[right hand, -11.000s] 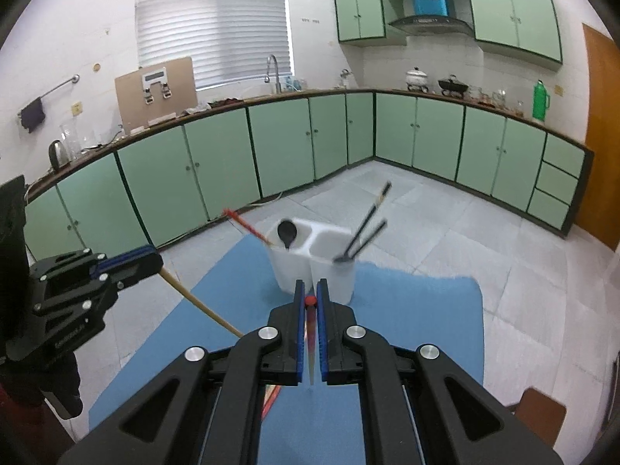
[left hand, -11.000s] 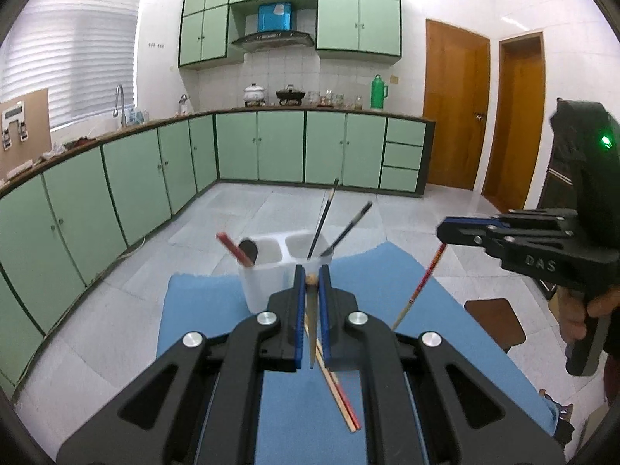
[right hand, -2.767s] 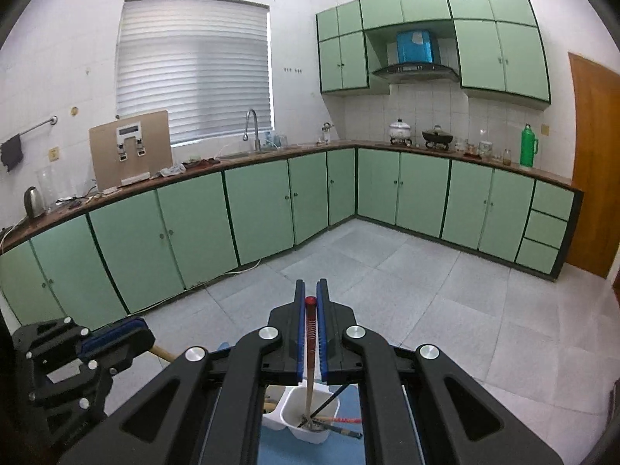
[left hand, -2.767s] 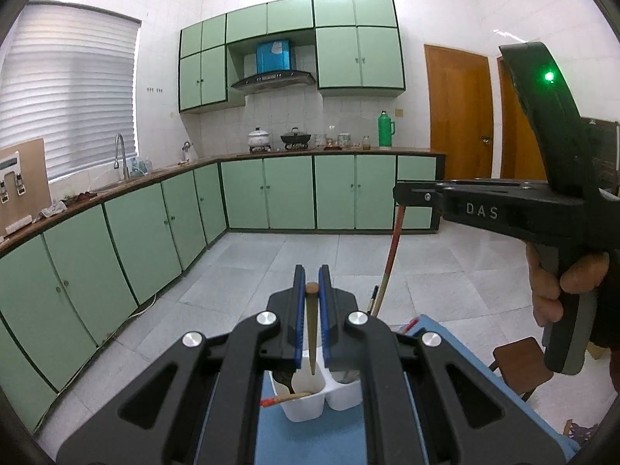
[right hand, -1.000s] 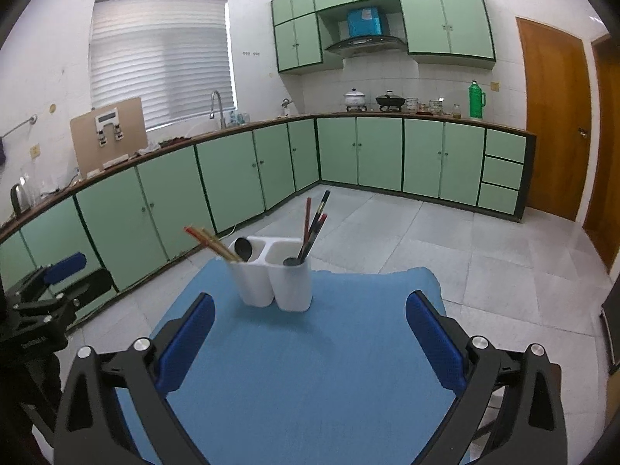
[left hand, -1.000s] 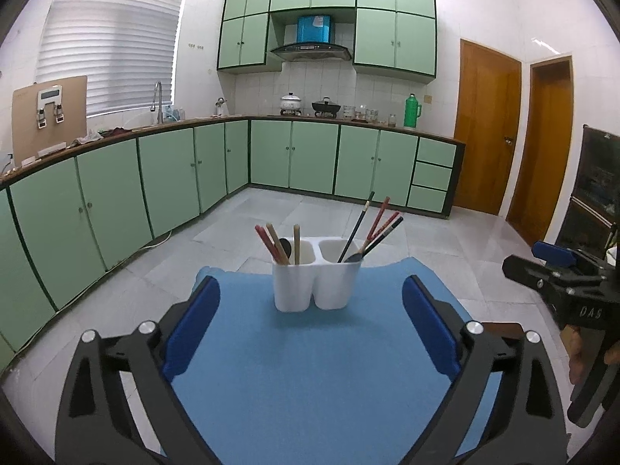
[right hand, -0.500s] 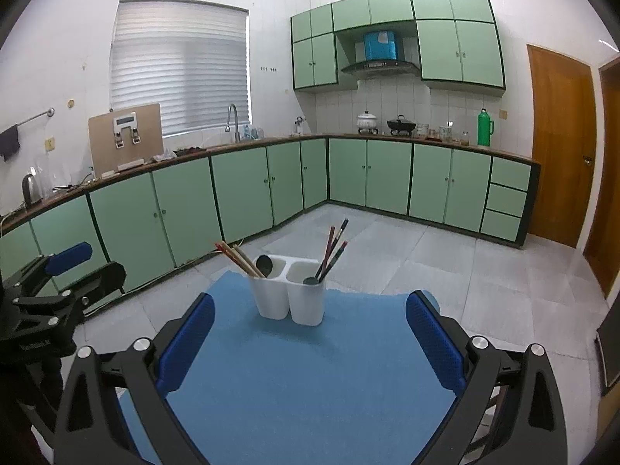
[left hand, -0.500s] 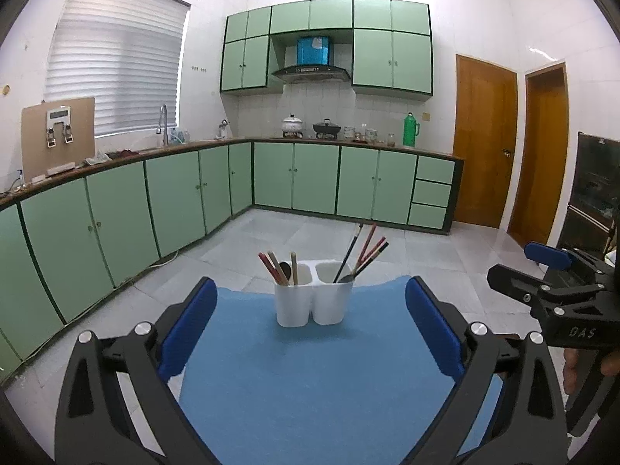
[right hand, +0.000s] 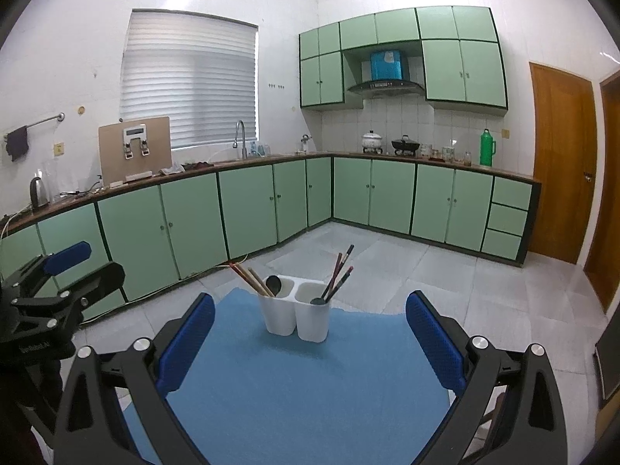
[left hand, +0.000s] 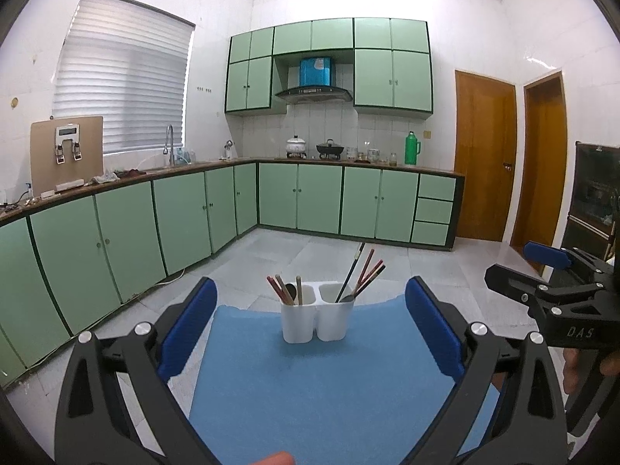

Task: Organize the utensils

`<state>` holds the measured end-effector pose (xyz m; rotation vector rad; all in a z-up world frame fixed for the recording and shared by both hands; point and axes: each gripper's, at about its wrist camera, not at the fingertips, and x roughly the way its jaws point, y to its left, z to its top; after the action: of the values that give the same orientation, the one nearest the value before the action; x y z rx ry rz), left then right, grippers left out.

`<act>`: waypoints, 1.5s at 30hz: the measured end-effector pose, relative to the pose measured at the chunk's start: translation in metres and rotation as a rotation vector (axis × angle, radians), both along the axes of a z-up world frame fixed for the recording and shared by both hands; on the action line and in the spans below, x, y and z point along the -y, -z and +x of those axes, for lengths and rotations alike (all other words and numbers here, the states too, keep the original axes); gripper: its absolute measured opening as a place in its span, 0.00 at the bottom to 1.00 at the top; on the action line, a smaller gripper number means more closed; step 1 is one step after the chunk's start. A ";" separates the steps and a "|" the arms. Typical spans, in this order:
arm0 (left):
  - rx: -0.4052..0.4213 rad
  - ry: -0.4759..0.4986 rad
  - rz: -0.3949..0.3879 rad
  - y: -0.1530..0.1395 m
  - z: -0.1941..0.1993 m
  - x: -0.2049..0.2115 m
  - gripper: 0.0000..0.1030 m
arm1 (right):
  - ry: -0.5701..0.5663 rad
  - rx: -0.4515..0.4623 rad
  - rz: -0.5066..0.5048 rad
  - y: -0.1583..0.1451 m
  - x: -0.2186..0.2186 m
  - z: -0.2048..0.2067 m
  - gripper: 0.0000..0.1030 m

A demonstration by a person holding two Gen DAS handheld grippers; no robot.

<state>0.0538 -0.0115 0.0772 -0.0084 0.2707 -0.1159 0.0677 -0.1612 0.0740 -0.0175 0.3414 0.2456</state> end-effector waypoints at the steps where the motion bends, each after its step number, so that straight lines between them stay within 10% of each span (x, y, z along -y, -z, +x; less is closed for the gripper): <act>1: 0.005 0.000 -0.003 -0.001 -0.002 0.000 0.92 | 0.000 0.003 -0.002 -0.001 0.000 0.000 0.94; 45: 0.015 -0.022 0.004 -0.005 -0.015 -0.003 0.93 | -0.015 -0.008 -0.009 0.001 -0.013 -0.007 0.94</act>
<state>0.0389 -0.0081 0.0826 -0.0066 0.2554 -0.0934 0.0611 -0.1484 0.0732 -0.0277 0.3504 0.2593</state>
